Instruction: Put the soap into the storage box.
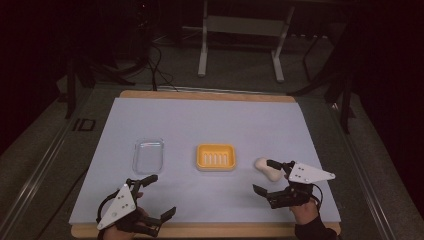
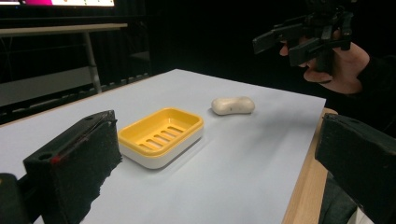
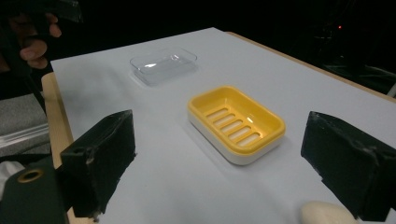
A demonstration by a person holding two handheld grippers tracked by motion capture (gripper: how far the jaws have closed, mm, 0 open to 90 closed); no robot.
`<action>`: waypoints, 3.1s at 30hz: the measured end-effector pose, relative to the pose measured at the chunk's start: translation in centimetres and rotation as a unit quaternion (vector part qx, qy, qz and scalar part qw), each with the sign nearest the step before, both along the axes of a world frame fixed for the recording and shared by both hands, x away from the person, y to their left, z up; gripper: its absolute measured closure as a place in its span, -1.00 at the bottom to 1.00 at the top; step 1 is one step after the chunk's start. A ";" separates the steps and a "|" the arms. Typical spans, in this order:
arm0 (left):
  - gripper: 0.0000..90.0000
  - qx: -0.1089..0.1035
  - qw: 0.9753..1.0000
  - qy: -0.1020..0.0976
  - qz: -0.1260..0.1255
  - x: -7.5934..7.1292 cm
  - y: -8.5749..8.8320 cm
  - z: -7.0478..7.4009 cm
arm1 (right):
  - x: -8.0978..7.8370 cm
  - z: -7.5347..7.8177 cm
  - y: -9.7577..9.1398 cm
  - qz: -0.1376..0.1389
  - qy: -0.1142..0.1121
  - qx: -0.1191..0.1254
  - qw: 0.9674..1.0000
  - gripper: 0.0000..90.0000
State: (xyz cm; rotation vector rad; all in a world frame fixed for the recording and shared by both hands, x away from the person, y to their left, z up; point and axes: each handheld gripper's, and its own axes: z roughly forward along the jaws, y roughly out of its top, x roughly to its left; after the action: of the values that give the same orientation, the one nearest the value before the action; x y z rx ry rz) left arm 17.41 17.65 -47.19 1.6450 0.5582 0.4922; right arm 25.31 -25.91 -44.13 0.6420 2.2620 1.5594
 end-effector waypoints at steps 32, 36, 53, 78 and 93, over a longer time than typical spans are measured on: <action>-0.99 0.011 1.000 -0.001 0.002 0.0 0.0 -0.1 | 1.5 1.2 1.4 0.061 0.035 -0.122 0.990 -0.78; -0.99 0.016 1.000 0.000 0.001 0.1 -0.1 -0.1 | 1.9 1.1 1.8 0.087 0.058 -0.149 0.983 -0.78; -0.99 0.028 1.000 0.004 -0.002 0.1 -0.3 -0.3 | 2.7 -0.2 2.9 0.113 0.140 -0.249 0.952 -0.78; -0.99 0.034 0.999 0.006 -0.004 0.2 -0.4 -0.3 | 4.2 -2.1 3.1 0.108 0.256 -0.367 0.888 -0.72; -0.99 0.036 0.999 0.007 -0.004 0.2 -0.4 -0.4 | 4.9 -2.4 3.6 0.101 0.300 -0.411 0.855 -0.73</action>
State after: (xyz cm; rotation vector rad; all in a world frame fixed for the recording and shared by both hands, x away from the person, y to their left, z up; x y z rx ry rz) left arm 17.58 17.20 -47.55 1.7192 0.5498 0.4996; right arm 30.17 -22.27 -46.51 0.6892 3.1819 0.2956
